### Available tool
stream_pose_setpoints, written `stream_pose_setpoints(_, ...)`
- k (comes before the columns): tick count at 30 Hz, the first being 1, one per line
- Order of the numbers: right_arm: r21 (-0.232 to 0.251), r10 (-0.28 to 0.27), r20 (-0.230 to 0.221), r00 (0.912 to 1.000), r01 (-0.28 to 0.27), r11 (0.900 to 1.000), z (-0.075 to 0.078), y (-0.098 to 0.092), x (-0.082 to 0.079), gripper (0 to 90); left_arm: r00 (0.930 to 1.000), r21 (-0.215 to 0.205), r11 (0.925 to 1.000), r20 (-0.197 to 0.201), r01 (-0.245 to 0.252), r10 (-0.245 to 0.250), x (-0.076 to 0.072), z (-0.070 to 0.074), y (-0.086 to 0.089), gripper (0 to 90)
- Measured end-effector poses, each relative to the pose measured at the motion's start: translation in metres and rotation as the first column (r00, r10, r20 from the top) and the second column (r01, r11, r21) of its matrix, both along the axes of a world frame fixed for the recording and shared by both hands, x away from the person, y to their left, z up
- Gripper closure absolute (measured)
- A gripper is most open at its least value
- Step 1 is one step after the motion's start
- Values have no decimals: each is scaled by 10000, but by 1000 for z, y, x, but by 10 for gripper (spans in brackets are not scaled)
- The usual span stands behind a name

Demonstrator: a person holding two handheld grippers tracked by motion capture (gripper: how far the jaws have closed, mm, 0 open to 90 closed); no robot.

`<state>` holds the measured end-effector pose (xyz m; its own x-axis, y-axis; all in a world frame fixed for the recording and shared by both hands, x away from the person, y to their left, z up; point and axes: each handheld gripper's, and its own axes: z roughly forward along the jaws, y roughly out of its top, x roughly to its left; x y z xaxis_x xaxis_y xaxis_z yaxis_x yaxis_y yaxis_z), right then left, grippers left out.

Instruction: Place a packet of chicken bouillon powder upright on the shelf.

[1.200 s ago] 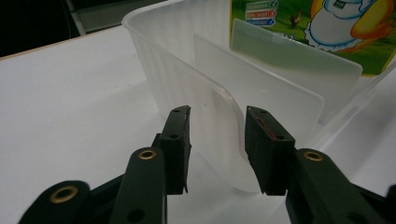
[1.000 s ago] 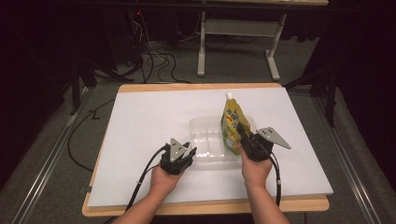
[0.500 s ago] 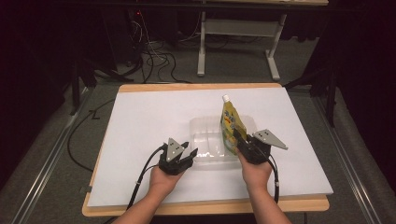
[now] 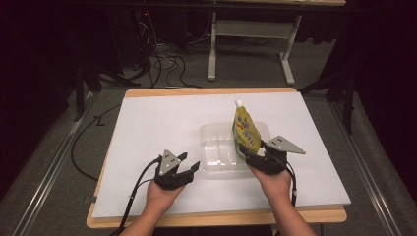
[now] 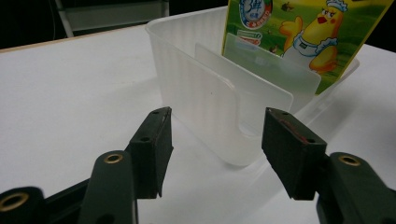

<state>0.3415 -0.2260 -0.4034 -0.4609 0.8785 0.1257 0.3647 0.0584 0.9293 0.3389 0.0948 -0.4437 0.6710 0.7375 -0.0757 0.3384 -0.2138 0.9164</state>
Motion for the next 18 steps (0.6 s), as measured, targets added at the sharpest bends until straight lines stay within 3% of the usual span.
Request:
stream_pose_setpoints(5, 36, 380, 187, 9991, -381, 9993, 3, -11, -14, 319, 10000, 144, 9999, 15, -93, 93, -2, 4, 9, 397)
stream_pose_setpoints(10, -25, 450, 521, 9976, -450, 9990, 5, -32, -35, 290, 9987, 504, 9975, -19, -505, 506, 0, 8, 26, 363)
stream_pose_setpoints(15, -299, -240, 775, 9967, 264, 9992, 2, -74, -41, 304, 9926, 1236, 9851, -48, -1194, 1209, 4, 12, 65, 343)
stream_pose_setpoints(18, -385, -1012, 735, 9921, 1042, 9938, -2, -104, -33, 300, 9829, 1279, 9755, -198, -1789, 1828, 7, 9, 91, 328)
